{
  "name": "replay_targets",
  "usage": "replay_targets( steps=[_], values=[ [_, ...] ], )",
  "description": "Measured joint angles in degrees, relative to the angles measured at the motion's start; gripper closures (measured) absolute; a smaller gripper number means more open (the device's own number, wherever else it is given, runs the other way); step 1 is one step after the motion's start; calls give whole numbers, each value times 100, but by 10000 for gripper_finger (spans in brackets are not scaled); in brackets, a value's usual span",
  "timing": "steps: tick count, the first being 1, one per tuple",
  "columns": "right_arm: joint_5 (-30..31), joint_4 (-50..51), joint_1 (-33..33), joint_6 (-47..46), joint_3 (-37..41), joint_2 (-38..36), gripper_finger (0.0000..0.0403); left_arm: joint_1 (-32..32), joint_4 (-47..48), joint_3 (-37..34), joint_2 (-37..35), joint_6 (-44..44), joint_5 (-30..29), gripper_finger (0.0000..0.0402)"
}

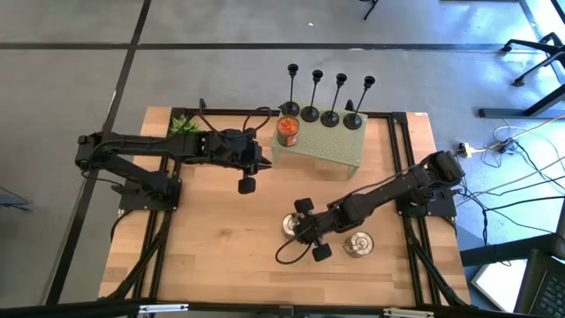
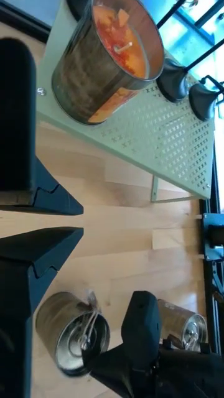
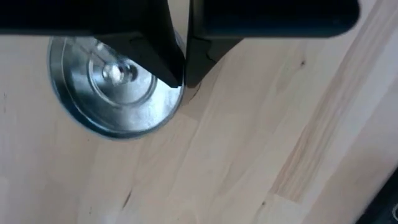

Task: Pick & Place candle stick holders
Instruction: Put the left silver scented candle on the shelf

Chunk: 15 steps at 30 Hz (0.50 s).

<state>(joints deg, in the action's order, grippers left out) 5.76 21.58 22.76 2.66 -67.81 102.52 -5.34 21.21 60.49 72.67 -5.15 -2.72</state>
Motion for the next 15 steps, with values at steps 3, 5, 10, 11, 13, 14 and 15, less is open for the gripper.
replay_targets(
  steps=[3, 5, 10, 11, 13, 14, 15],
  values=[
    [20, 12, 0, 0, 2, -6, 380, 0, 29, 0, -79, 28, -6, 366],
    [22, 96, 24, 0, 16, -71, 384, 0, 50, 0, -170, 154, -11, 366],
    [55, 375, 50, -55, 39, -274, 388, 0, 322, 9, -341, 293, -13, 366],
    [107, 423, 50, -62, 39, -319, 388, 0, 467, 7, -343, 299, -15, 366],
    [216, 487, 57, -70, 39, -399, 388, 0, 653, 7, -340, 308, -16, 366],
    [269, 534, 55, -70, 39, -423, 388, 0, 755, 6, -339, 308, -16, 366],
    [299, 530, 55, -70, 39, -436, 388, 0, 823, -12, -336, 308, -16, 366]
  ],
)
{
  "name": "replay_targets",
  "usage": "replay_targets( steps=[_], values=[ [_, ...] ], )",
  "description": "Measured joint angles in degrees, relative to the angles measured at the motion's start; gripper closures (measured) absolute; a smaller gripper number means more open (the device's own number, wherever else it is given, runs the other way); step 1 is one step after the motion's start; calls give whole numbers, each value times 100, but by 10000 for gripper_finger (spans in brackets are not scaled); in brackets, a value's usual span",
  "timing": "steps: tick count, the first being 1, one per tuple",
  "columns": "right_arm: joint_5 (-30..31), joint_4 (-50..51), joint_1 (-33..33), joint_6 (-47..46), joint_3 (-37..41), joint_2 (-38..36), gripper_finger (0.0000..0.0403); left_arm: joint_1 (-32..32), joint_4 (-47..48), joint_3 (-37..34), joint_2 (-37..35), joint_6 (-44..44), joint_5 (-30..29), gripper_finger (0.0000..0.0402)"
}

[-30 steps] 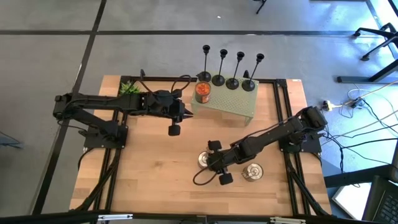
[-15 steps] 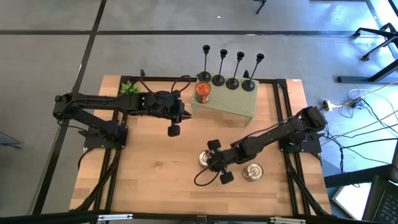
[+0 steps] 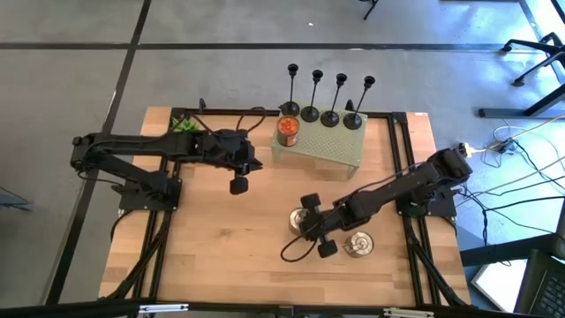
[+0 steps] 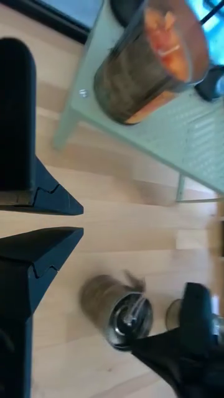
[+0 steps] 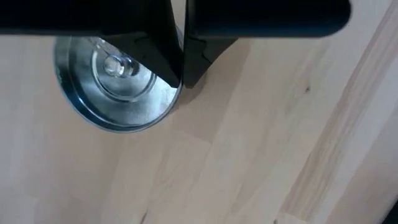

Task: Pick & Place candle stick holders
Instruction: Put the left silver scented candle on the shelf

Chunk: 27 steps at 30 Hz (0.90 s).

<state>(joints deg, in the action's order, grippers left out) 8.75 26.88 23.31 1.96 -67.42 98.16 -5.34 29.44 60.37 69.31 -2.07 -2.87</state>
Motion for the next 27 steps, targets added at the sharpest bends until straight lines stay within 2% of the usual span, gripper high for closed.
replay_targets(
  steps=[5, 18, 23, 27],
  values=[
    [160, 188, 0, 0, -94, -230, 389, 7, 157, -95, 92, 99, 83, 366],
    [1876, 2387, -103, 197, -1277, -586, 389, 4, 198, -95, 119, 149, 83, 366],
    [2541, 3098, -365, 424, -1870, -616, 389, 4, 203, -95, 119, 149, 83, 366],
    [2715, 3272, -836, 605, -2042, -622, 389, 5, 205, -95, 119, 150, 83, 366]
  ],
)
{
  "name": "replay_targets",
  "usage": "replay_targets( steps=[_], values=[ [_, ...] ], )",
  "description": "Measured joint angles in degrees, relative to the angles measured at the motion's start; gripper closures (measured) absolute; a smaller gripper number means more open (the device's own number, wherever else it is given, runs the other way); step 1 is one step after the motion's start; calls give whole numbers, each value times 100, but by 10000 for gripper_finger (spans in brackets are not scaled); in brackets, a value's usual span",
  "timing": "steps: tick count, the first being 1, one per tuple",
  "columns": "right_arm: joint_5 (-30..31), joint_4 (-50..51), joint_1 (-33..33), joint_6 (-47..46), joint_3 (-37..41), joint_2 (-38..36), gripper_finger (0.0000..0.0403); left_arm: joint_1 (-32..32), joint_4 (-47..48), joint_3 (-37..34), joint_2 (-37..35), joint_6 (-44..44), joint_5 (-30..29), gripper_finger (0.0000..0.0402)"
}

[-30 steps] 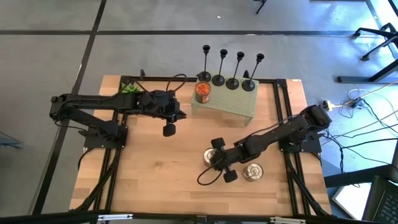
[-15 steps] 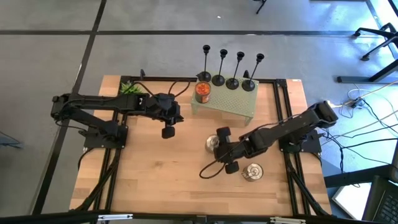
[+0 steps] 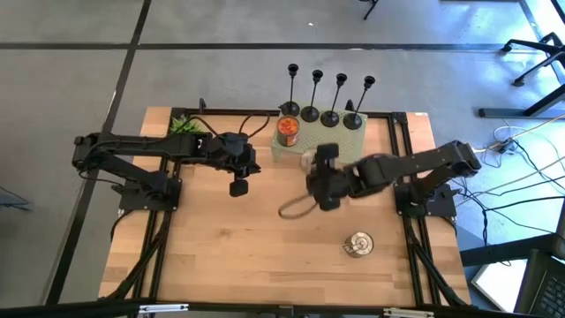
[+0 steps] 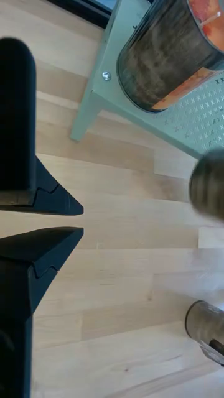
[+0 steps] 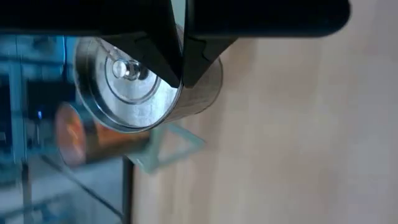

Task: Pick & Place candle stick holders
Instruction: Put the left silver scented candle on the shelf

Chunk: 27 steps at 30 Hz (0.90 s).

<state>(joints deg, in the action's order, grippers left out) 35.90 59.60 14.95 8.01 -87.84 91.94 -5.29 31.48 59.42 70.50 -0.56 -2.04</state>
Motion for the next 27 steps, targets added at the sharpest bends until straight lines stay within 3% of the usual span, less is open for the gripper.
replay_targets(
  steps=[9, 13, 27],
  values=[
    [-21, 47, -1171, 15, -3, 2, 389, -1, 4, 0, 0, -3, 6, 366],
    [-497, 10, -1558, -78, -3, 4, 390, 0, 4, 0, 0, -4, 9, 366],
    [-746, -40, -1851, -91, -12, 17, 390, -1, 35, 0, 0, 9, 17, 366]
  ],
)
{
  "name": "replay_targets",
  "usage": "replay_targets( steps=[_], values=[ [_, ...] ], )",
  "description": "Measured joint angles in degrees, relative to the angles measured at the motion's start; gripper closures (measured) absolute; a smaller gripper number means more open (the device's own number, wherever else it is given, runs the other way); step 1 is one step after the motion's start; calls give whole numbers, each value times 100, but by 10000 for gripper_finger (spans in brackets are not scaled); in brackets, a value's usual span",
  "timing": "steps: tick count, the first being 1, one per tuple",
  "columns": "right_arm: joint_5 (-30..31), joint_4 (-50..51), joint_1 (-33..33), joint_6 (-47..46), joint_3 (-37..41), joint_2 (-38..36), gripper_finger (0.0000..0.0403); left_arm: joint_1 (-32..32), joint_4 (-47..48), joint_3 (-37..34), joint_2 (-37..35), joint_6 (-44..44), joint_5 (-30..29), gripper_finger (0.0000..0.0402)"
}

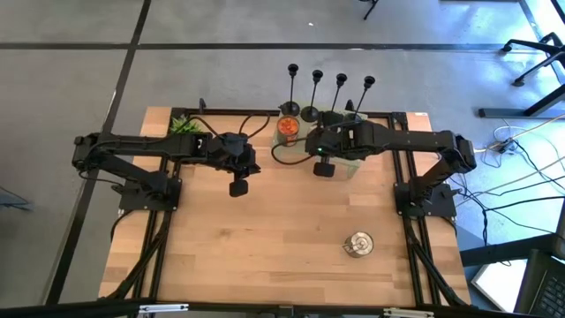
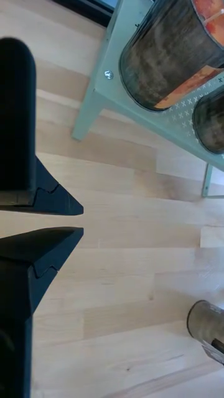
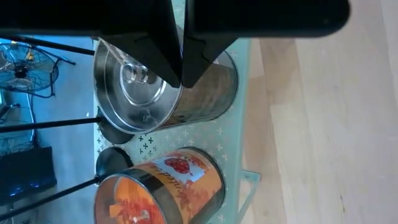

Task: Pick & Place candle stick holders
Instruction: Put the left silver scented candle on the shelf

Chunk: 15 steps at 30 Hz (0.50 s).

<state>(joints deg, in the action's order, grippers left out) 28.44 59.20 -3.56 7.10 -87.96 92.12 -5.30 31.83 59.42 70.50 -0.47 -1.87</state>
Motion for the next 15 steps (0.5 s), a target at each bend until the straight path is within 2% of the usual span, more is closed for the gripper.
replay_targets(
  steps=[15],
  values=[
    [-161, -4, -19, 122, -4, 0, 382, 1, -2, 0, 0, 79, 0, 366]
  ],
)
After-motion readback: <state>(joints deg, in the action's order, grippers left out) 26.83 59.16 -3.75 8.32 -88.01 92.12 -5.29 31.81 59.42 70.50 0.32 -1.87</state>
